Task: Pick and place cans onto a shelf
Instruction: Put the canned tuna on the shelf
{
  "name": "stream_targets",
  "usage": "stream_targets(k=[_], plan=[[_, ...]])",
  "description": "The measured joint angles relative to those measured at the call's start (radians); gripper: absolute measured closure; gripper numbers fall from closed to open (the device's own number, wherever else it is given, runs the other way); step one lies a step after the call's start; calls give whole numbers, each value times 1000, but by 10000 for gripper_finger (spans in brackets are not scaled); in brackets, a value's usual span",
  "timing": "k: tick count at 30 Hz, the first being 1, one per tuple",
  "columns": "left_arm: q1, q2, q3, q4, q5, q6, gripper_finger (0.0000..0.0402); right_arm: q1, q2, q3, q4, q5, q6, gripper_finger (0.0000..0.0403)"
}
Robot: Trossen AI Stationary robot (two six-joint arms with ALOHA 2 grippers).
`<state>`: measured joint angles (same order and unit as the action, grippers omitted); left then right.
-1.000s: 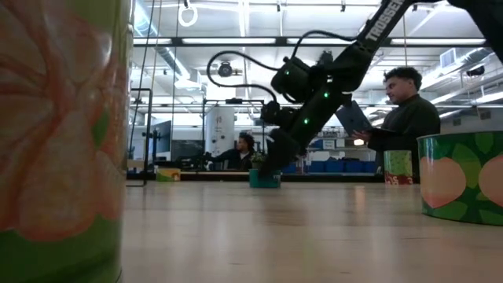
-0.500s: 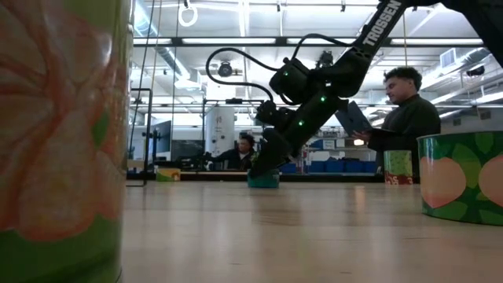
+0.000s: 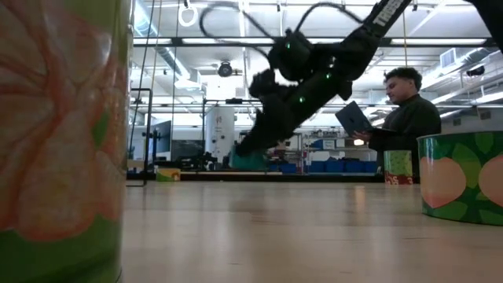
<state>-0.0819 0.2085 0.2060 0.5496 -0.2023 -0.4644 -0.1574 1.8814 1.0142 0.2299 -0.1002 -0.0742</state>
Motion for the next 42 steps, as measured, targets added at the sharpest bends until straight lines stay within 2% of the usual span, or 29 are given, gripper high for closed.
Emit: stream_targets(k=[4, 8, 14, 20, 25, 28, 35, 42], plan=[[-12, 186, 128, -10, 4, 5, 359, 103, 44, 28, 28, 57, 62, 113], [-12, 372, 285, -125, 30, 85, 358, 183, 139, 121, 9, 137, 77, 107], [2, 547, 562, -587, 33, 191, 335, 224, 267, 298, -97, 185, 123, 88], [7, 641, 815, -990, 31, 272, 265, 224, 287, 379, -183, 187, 127, 53], [7, 667, 916, -1179, 31, 319, 195, 229, 178, 391, -300, 190, 127, 41], [7, 672, 917, -1201, 31, 317, 167, 243, 85, 391, -453, 216, 126, 42], [7, 766, 914, -1330, 31, 240, 154, 278, -161, 371, -819, 318, 178, 44], [7, 916, 913, -1350, 58, 265, 149, 295, -443, 243, -917, 451, 308, 43]])
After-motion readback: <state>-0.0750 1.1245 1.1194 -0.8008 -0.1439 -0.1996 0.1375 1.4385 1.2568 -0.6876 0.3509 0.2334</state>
